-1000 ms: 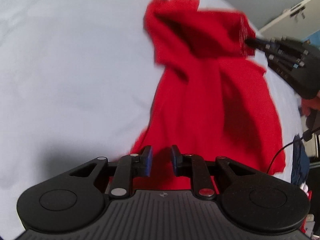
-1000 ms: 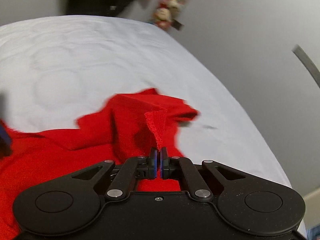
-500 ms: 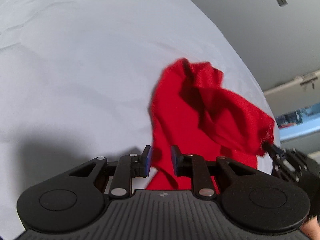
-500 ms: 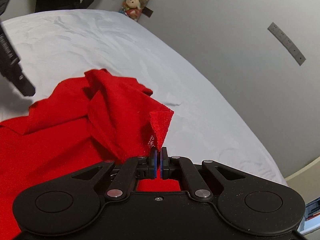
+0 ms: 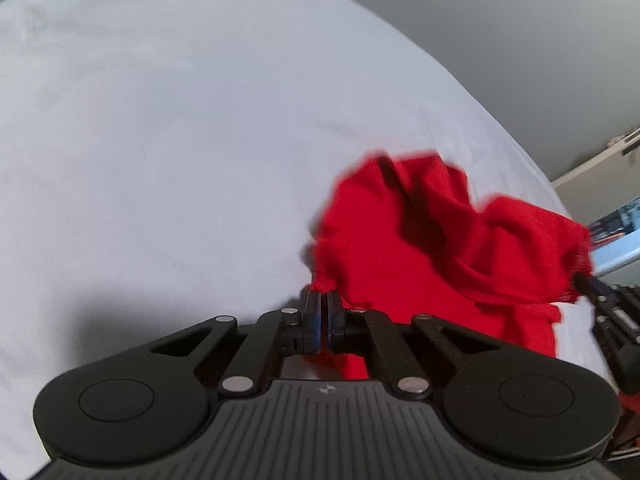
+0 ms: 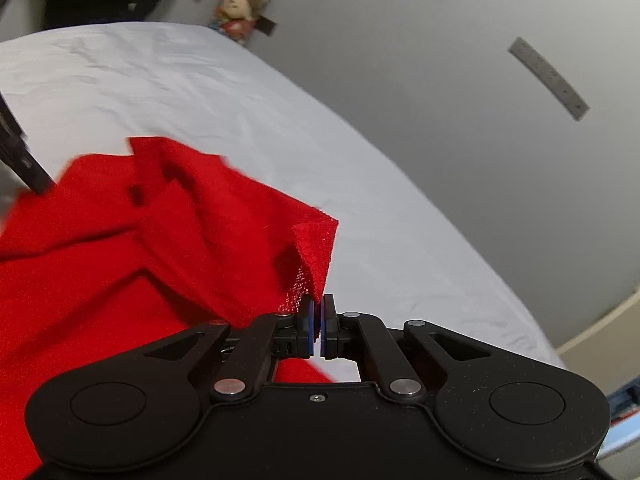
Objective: Fold clothes
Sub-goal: 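Lift the hem corner with the right gripper, pulling it away from the left gripper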
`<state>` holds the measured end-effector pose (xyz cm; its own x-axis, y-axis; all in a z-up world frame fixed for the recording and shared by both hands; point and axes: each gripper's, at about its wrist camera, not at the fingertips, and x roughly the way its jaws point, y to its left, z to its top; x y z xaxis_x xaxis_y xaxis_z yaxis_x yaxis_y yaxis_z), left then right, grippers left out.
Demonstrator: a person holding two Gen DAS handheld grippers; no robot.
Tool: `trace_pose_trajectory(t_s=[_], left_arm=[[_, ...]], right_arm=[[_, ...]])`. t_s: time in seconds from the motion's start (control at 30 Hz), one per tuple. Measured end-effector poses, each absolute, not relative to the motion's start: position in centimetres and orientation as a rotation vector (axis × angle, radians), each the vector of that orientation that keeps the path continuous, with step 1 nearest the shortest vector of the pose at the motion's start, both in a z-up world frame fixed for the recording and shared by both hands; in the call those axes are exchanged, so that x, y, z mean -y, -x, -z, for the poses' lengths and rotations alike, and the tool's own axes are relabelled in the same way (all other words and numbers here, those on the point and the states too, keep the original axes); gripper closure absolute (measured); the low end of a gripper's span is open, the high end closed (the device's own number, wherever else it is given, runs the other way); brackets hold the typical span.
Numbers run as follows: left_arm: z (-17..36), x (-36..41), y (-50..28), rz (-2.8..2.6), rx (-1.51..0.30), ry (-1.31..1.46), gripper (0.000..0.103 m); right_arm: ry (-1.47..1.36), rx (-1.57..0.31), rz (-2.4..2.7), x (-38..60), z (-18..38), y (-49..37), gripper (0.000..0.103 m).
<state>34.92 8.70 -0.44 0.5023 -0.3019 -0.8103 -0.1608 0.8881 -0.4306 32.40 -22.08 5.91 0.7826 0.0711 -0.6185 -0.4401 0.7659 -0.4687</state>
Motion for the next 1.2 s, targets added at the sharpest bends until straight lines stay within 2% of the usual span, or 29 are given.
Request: trace_pose_trajectory(t_s=[0.2, 0.47, 0.63, 0.83, 1.03, 1.2], left_arm=[[0.2, -10.8, -36.6, 0.022, -1.114, 0.379, 0.101], [1.5, -9.4, -36.9, 0.067, -1.138, 0.245, 0.100], [1.5, -10.8, -37.3, 0.129, -1.054, 0.303, 0.087], [2.5, -12.2, -36.7, 0.168, -1.009, 0.343, 0.087], [2.5, -12.2, -37.4, 0.153, -1.038, 0.359, 0.086], [2.5, -12.2, -37.5, 0.142, -1.036, 0.390, 0.086]], right_arm=[[0.632, -0.599, -0.171, 24.1, -5.9, -36.9, 0.102], [0.597, -0.618, -0.025, 28.3, -4.1, -42.6, 0.102], [0.576, -0.631, -0.030, 29.5, -3.3, -45.1, 0.102], [0.590, -0.708, 0.017, 31.0, -1.0, -47.4, 0.102], [0.518, -0.773, 0.052, 32.9, 0.1, -48.1, 0.102], [0.450, -0.765, 0.048, 33.8, -0.2, -48.0, 0.101]])
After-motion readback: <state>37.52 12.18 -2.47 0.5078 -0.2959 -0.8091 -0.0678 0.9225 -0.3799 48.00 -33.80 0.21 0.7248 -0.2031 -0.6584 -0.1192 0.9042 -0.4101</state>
